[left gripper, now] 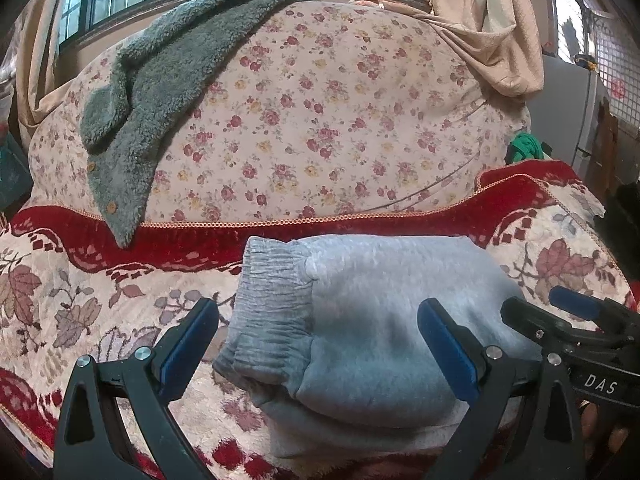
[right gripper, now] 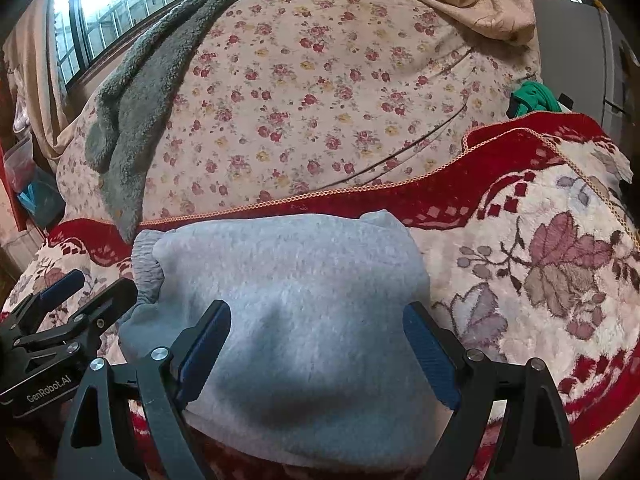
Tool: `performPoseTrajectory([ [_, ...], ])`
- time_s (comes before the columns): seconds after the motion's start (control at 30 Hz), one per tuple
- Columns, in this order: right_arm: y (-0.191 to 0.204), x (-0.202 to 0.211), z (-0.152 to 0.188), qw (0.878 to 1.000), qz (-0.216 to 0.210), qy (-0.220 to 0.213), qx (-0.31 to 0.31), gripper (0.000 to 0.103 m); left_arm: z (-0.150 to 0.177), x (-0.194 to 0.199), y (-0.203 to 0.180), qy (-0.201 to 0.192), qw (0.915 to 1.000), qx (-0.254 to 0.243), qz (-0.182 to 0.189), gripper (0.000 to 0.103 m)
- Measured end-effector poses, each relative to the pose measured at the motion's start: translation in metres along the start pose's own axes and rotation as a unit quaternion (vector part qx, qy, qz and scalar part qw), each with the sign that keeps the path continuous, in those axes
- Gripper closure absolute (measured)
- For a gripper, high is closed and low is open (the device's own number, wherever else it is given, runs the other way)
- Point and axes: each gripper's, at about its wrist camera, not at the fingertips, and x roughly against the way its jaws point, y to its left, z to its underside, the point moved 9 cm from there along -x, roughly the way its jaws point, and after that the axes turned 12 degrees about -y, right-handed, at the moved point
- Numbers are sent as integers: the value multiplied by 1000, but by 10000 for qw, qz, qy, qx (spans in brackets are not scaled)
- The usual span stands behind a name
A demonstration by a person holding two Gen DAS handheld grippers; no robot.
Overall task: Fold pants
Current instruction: 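Release the bundle and hold both grippers open above it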
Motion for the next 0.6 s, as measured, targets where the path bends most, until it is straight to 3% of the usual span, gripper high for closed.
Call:
performPoseTrajectory([
  [0.6,-1,-4,3,10000,-16,93,10,11,3,-2,1,66,10000,26,29,3],
])
